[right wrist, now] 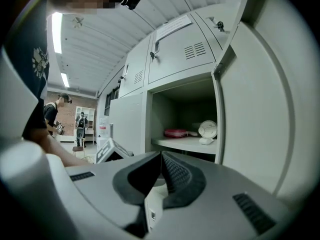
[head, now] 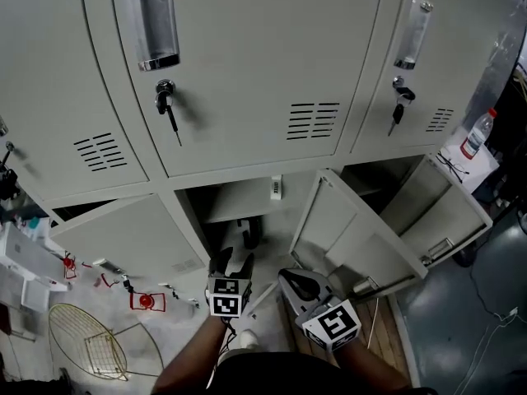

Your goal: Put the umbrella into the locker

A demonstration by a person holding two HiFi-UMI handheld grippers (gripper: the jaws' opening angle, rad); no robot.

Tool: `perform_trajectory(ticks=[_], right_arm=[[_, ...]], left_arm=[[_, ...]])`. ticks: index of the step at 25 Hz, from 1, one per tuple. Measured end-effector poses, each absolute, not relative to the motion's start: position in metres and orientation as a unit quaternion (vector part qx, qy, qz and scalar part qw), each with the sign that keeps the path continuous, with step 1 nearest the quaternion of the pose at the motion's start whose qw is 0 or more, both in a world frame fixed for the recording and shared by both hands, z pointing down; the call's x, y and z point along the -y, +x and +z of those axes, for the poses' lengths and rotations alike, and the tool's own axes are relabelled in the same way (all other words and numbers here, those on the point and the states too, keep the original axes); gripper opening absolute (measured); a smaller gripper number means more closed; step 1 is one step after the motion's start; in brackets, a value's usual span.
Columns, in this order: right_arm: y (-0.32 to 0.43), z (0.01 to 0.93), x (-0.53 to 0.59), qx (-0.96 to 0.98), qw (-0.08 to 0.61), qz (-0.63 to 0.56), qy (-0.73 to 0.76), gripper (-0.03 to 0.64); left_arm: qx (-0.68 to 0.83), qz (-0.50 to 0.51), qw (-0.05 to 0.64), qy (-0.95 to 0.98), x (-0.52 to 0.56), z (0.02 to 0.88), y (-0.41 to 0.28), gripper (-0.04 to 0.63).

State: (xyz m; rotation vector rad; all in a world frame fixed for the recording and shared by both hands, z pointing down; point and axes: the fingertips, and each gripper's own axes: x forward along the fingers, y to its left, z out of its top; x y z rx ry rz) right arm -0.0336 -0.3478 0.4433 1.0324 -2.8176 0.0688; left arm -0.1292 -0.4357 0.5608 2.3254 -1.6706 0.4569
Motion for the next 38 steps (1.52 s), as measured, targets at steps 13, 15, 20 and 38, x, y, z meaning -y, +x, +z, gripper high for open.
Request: perform_trajectory(ticks=[13,15,20,38], right_arm=[[-0.014,0.415,0.32,0.94,0.059,-0.002,0.335,0.031],[-0.01,0.409,0.314,0.941,0.055,-0.007,0.333,0.031],[0.002,0.397,0.297,0.943,0.044,-0.027,0.328,0.031],[0.029,0.39,0.258,0.948,0.037,-0.037,0.314,0.029]], left_arm=[[0.596,0.055,0.07,0.798,0.347,0.469,-0.124,0.035],[0.6,0.048,0.051,0.797,0.337,0.455,-0.12,0.025],[0.606,0.028,0.029,0.795,0.313,0.424,-0.113,0.023],[0.622,0.032,0.002,0.783,0.256,0.402,-0.096,0.023]])
